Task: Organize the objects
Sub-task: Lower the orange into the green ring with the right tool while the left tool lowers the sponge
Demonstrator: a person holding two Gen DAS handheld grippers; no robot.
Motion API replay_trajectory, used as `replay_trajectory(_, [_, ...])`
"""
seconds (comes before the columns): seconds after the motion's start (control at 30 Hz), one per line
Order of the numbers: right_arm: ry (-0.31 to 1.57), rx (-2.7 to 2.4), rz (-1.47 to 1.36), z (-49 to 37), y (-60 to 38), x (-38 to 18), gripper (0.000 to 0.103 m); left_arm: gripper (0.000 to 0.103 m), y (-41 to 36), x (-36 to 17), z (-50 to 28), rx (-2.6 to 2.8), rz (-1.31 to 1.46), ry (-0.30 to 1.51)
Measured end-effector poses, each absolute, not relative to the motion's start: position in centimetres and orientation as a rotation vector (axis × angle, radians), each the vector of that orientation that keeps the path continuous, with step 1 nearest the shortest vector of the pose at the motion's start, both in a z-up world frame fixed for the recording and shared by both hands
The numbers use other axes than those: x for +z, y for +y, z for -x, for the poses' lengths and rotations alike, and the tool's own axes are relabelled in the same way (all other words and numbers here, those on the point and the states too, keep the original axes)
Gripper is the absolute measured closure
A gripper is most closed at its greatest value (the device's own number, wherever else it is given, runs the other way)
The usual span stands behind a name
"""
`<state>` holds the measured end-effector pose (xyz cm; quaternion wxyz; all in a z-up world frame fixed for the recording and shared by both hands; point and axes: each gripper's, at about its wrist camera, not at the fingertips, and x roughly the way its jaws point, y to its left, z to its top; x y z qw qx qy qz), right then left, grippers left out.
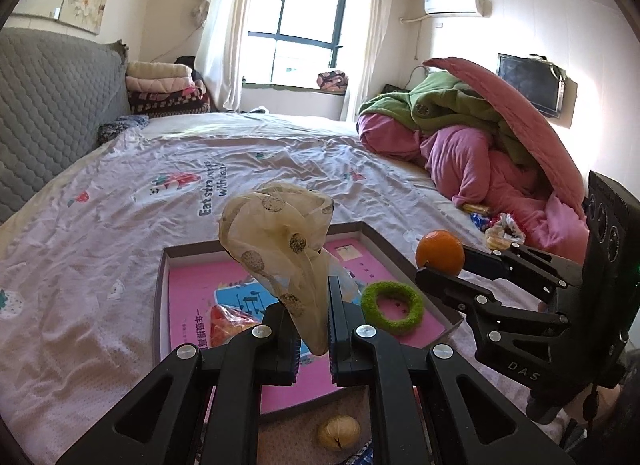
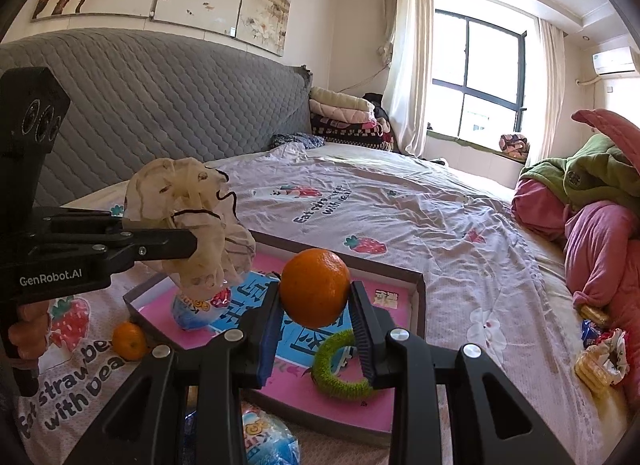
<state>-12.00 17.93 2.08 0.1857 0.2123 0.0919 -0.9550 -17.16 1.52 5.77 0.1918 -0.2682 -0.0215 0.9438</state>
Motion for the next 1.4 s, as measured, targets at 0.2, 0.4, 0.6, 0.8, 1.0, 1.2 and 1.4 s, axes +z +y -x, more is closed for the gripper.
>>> replay_trajectory(0.2, [0.270,-2.691,-0.602,12.5,17.9,2.0,0.069,0.092,2.7,4.6,17.8,2.612,0.798,-0.071])
replay_trajectory(0.4, [0.268,-2.707,-0.645,13.4,18.3,1.4,0.069,0.092,3.6,3.0,18.3,2.587,0.853,-0.038])
replay_trajectory(0.6, [0.272,-2.715,-0.684,13.9,18.7,0.8,0.069,0.092,3.9,1.5,18.6,2.554,0.902,-0.052])
replay_trajectory(0.8, [0.281,-2.716,-0.697,14.0,18.7,0.5,0.069,0.090,4.5,0.4,18.8,2.539,0.931,-0.026])
replay_trajectory(1.0, [0.283,-2.715,-0.716,14.1,18.7,0.3,0.069,0.090,4.7,-0.1,18.9,2.528,0.953,-0.015])
replay_trajectory(1.2, [0.291,-2.709,-0.722,14.1,18.8,0.1,0.069,0.090,5.0,-0.6,19.2,2.510,0.979,0.000])
replay_trajectory(1.4, [0.294,-2.700,-0.756,14.4,18.8,-0.5,0.069,0.090,5.2,-1.1,19.4,2.501,0.999,0.009])
